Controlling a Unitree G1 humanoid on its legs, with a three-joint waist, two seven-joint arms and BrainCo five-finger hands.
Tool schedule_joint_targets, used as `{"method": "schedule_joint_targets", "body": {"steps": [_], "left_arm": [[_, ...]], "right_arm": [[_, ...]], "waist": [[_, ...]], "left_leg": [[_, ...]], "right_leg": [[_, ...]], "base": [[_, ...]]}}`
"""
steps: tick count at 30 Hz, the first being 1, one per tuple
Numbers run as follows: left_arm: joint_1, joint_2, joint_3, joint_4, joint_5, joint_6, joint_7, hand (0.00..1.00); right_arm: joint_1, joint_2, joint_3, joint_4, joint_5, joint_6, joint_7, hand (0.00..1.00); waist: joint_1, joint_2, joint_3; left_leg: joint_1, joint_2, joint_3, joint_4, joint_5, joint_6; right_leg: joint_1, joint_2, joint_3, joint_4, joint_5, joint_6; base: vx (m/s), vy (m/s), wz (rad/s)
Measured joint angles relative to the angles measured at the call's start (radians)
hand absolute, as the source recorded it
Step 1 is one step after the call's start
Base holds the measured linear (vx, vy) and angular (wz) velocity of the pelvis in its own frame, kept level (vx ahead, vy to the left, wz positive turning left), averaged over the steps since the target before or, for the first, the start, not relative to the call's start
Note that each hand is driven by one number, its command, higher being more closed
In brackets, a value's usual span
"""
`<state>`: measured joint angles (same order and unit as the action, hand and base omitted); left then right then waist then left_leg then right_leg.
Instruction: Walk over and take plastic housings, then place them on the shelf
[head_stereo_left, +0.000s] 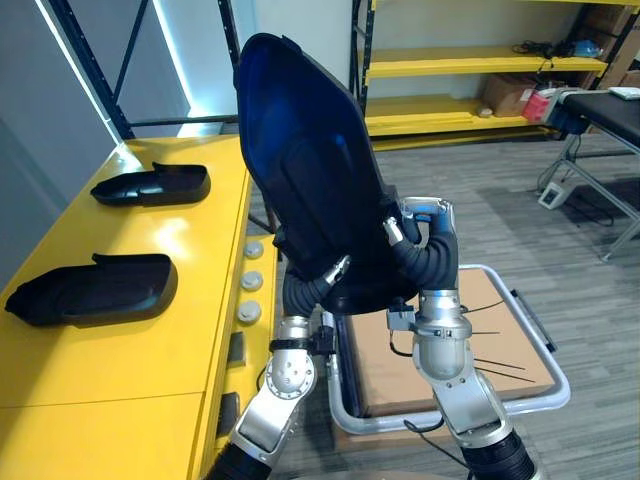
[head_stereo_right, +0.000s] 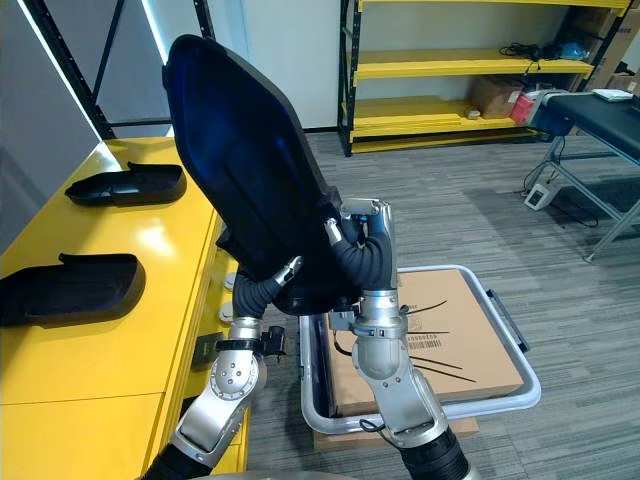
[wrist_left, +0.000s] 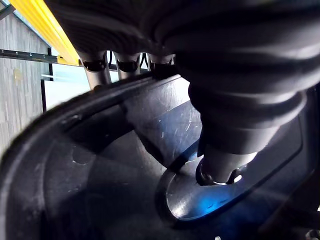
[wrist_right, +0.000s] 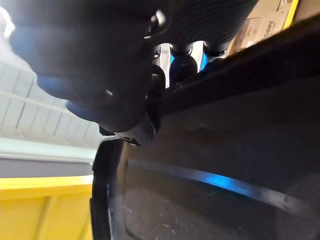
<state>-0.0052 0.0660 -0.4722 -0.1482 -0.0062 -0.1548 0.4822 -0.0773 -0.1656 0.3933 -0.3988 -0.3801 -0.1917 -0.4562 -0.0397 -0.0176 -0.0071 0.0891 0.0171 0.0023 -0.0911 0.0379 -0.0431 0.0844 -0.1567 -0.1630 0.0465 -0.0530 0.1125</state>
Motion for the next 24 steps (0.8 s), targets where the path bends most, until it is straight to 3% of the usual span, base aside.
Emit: {"method": "schedule_joint_targets", "body": {"steps": [6, 12, 15, 19, 24], "left_arm": [[0.000, 0.024, 0.008, -0.003, 0.060, 0.012, -0.001, 1.00], [0.000, 0.011, 0.031, -0.064, 0.137, 0.014, -0.042, 1.00], [0.007, -0.005, 0.050, -0.080, 0.174, 0.013, -0.063, 1.00], [0.091, -0.004, 0.158, -0.100, 0.175, 0.001, -0.066, 1.00], [0.170, -0.004, 0.245, -0.125, 0.174, -0.002, -0.064, 1.00]], "right_arm": [[0.055, -0.036, -0.027, 0.022, 0.020, -0.005, 0.004, 0.00], [0.089, -0.050, -0.149, -0.044, 0.074, -0.053, 0.046, 0.00], [0.102, -0.056, -0.265, -0.085, 0.117, -0.095, 0.056, 0.00], [0.129, -0.017, -0.608, -0.095, 0.248, -0.095, 0.014, 0.00], [0.231, 0.003, -0.751, -0.066, 0.300, -0.096, -0.001, 0.00]], "waist": [[0.002, -0.001, -0.003], [0.001, -0.003, -0.003], [0.000, -0.006, -0.002], [-0.004, -0.007, -0.001], [-0.015, -0.008, -0.001]], "left_leg": [[0.004, 0.000, -0.001, -0.005, 0.000, 0.000], [0.007, 0.001, -0.001, -0.010, 0.000, 0.000], [0.007, 0.001, -0.001, -0.011, 0.000, 0.000], [0.005, 0.002, -0.002, -0.011, 0.000, 0.000], [-0.005, 0.004, -0.002, -0.006, 0.001, -0.001]], "right_leg": [[0.013, 0.000, -0.002, 0.000, -0.002, -0.002], [0.015, 0.002, -0.002, -0.001, -0.003, -0.004], [0.015, 0.002, -0.002, -0.002, -0.004, -0.004], [0.013, 0.003, -0.004, -0.007, -0.004, -0.004], [-0.003, 0.006, -0.003, -0.007, -0.003, -0.004]], "base": [[-0.02, -0.004, 0.00], [0.00, 0.000, 0.00], [0.00, 0.000, 0.00], [0.00, 0.000, 0.00], [0.00, 0.000, 0.00]]}}
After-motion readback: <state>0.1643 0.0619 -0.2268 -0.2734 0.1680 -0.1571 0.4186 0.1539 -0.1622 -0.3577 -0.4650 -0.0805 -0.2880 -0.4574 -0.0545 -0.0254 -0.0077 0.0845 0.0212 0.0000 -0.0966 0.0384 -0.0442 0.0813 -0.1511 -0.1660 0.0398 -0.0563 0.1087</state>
